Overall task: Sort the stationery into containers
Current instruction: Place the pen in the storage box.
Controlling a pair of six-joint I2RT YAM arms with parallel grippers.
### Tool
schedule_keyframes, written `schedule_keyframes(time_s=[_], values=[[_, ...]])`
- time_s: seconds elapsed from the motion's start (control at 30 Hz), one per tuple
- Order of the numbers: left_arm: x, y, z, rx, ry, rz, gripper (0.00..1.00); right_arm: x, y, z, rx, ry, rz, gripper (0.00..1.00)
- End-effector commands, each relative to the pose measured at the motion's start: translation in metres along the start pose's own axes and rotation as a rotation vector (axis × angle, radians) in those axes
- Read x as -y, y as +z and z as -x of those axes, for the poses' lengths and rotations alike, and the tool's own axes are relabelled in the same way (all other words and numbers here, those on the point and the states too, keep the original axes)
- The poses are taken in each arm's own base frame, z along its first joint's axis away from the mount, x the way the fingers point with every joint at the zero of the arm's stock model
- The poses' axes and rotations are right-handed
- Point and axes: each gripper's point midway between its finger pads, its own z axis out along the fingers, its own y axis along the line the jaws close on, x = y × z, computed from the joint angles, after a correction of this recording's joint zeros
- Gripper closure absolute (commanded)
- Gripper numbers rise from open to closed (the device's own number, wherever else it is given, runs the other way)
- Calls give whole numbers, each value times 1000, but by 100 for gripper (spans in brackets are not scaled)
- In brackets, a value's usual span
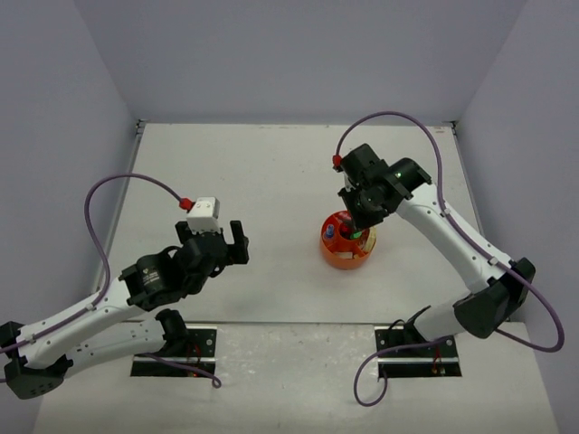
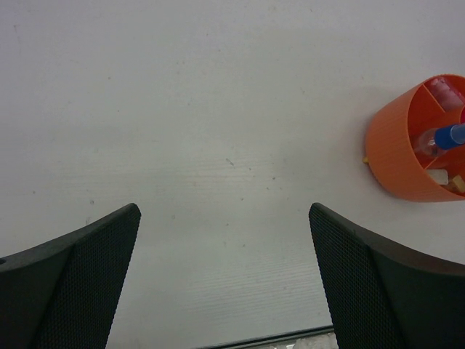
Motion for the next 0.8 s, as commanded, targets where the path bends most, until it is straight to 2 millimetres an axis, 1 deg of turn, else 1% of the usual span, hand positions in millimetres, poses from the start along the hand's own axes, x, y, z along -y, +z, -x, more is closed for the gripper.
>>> schedule_keyframes(time_s=[0.0,0.17,0.3,0.57,0.63,0.7,0.77], values=[[2,-1,6,20,8,-19,0,1,3,-8,-79,-20,-3,100],[2,-5,8,35,-12,-38,0,0,4,-14,-105,-5,-5,100],[3,-6,9,42,-24,-52,0,1,12,-17,-134,-17,-12,100],[1,-8,10,46,-34,-57,0,-2,26,-11,-181,-33,-16,100],[1,-9,10,48,-38,-61,0,-2,28,-9,-188,-35,-26,91],[1,-10,10,48,-39,-64,0,0,30,-7,-190,-33,-40,77],[1,-9,10,47,-39,-64,0,1,31,-6,-192,-33,-47,68]])
